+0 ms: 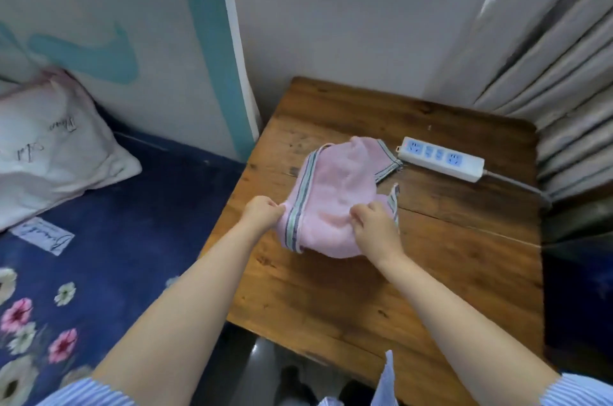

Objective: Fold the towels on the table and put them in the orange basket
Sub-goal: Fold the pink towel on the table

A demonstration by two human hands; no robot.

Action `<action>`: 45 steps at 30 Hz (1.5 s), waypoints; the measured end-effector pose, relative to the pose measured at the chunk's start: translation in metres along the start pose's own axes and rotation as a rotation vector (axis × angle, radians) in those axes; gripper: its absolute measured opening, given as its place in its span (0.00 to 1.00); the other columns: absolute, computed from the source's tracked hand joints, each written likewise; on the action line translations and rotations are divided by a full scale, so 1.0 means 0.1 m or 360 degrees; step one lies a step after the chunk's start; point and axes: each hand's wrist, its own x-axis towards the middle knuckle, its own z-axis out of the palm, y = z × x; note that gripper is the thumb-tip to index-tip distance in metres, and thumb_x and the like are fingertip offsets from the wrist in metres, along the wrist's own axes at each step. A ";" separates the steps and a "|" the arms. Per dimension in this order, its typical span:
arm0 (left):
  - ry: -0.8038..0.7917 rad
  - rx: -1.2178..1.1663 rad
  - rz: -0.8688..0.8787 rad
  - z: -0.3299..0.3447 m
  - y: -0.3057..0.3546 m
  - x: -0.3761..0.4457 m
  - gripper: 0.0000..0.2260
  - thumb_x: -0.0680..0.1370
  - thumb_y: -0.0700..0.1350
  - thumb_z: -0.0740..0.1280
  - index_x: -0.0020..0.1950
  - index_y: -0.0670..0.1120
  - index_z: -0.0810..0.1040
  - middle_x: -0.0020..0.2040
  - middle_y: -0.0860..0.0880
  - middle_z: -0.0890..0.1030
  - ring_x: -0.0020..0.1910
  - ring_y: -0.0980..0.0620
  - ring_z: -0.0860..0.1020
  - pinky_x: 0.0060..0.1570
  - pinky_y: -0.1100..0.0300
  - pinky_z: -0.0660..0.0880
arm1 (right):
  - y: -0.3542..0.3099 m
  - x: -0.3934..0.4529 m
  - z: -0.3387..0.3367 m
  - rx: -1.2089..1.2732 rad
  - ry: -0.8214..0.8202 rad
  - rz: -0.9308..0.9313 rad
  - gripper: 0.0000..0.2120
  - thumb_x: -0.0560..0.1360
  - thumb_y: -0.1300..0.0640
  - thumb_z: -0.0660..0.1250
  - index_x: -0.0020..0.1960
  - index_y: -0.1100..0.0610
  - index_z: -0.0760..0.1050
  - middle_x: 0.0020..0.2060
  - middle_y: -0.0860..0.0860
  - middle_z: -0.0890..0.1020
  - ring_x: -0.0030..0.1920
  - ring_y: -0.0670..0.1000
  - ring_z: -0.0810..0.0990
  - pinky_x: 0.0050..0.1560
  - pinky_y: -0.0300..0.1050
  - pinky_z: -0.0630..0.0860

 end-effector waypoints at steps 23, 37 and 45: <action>-0.0112 0.0574 0.0391 0.62 -0.94 0.51 0.15 0.78 0.53 0.62 0.48 0.40 0.76 0.49 0.43 0.77 0.50 0.44 0.75 0.43 0.55 0.70 | 0.17 -0.20 0.85 0.0520 0.0221 0.0997 0.16 0.78 0.65 0.57 0.63 0.68 0.70 0.57 0.63 0.77 0.58 0.60 0.75 0.53 0.43 0.69; -0.0085 -0.0720 -0.0089 0.03 -1.11 0.88 0.12 0.79 0.34 0.56 0.39 0.44 0.73 0.36 0.48 0.72 0.33 0.53 0.69 0.33 0.64 0.68 | 0.49 0.03 0.58 0.1866 0.0473 0.1387 0.07 0.72 0.66 0.57 0.39 0.57 0.69 0.36 0.53 0.73 0.38 0.51 0.71 0.37 0.42 0.67; -0.0253 0.0204 -0.0207 0.11 -1.24 0.91 0.06 0.76 0.33 0.57 0.44 0.40 0.72 0.55 0.36 0.78 0.52 0.39 0.74 0.46 0.52 0.70 | 0.55 -0.11 0.57 0.1313 -0.0022 0.1546 0.08 0.73 0.59 0.67 0.49 0.56 0.69 0.42 0.53 0.73 0.40 0.51 0.73 0.36 0.43 0.71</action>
